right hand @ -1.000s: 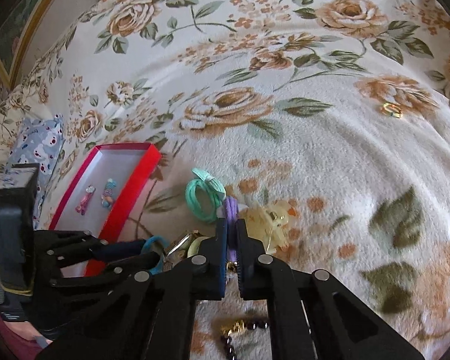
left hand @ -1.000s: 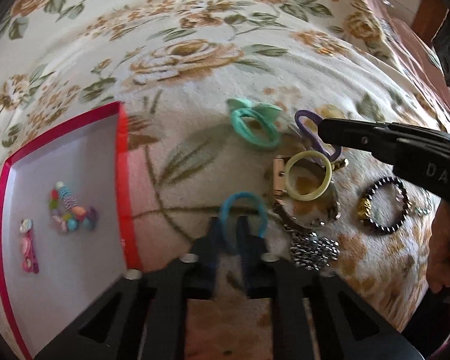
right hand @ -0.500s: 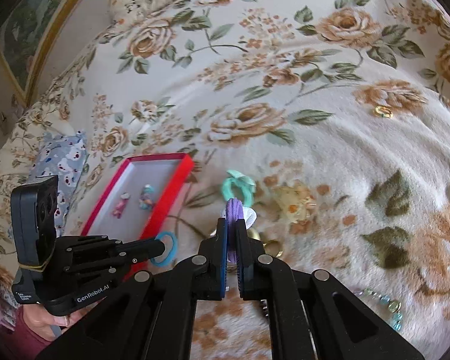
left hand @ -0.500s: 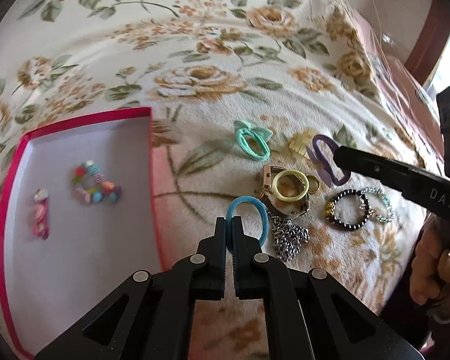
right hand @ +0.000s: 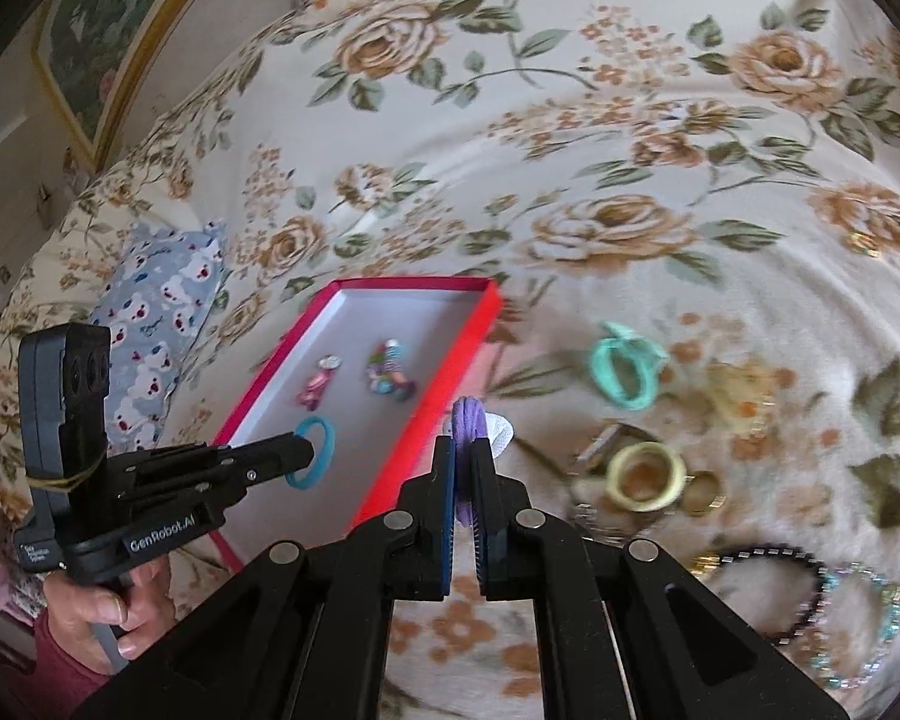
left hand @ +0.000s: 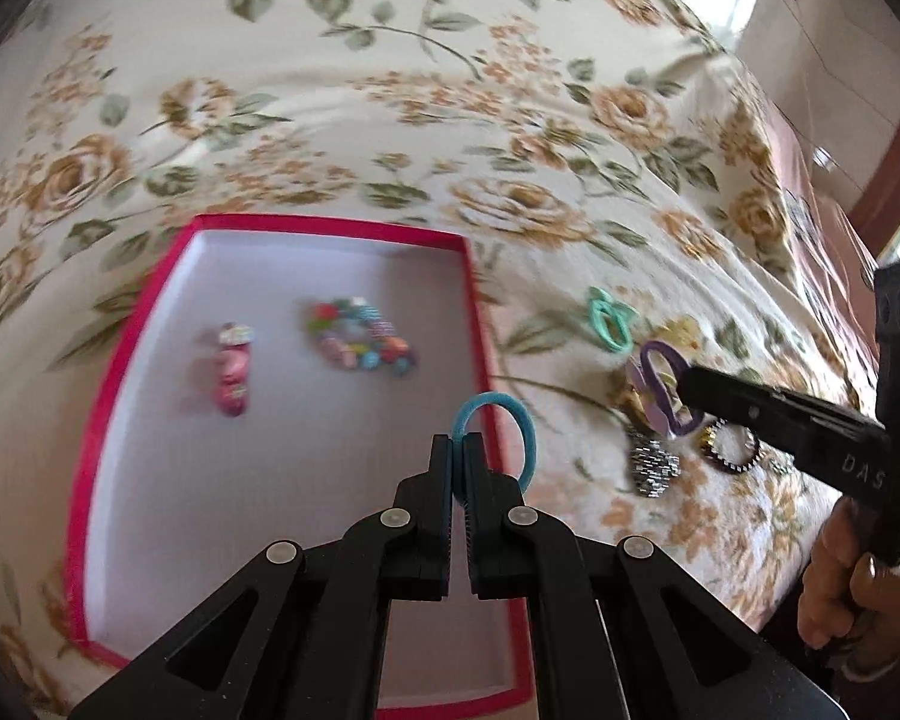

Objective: Organize jewelry
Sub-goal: 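Carry the blue tie with the left tool while the right tool carries the purple tie to the box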

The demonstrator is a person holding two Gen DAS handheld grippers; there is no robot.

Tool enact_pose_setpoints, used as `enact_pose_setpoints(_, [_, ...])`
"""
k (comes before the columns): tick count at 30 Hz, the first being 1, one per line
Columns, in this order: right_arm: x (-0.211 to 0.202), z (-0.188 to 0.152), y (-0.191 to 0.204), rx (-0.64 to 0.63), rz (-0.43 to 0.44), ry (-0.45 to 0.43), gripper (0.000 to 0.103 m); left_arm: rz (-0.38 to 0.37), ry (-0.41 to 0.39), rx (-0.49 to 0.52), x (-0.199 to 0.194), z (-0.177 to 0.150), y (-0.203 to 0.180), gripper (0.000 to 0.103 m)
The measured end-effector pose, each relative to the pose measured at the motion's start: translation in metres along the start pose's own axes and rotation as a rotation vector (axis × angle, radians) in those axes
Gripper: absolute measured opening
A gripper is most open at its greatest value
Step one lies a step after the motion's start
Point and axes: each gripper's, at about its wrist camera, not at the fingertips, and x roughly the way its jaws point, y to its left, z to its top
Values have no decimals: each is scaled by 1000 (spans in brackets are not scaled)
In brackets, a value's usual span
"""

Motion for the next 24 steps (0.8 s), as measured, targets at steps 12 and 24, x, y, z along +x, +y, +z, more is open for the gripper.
enact_pose_setpoints(12, [36,5,45,-59,67,39,4,40,-16,-110,-15,-10,43,2])
enact_pose_setpoints(24, [71,11,65,-64,106,72,4,84,-14,-176,-11,-6,74,2])
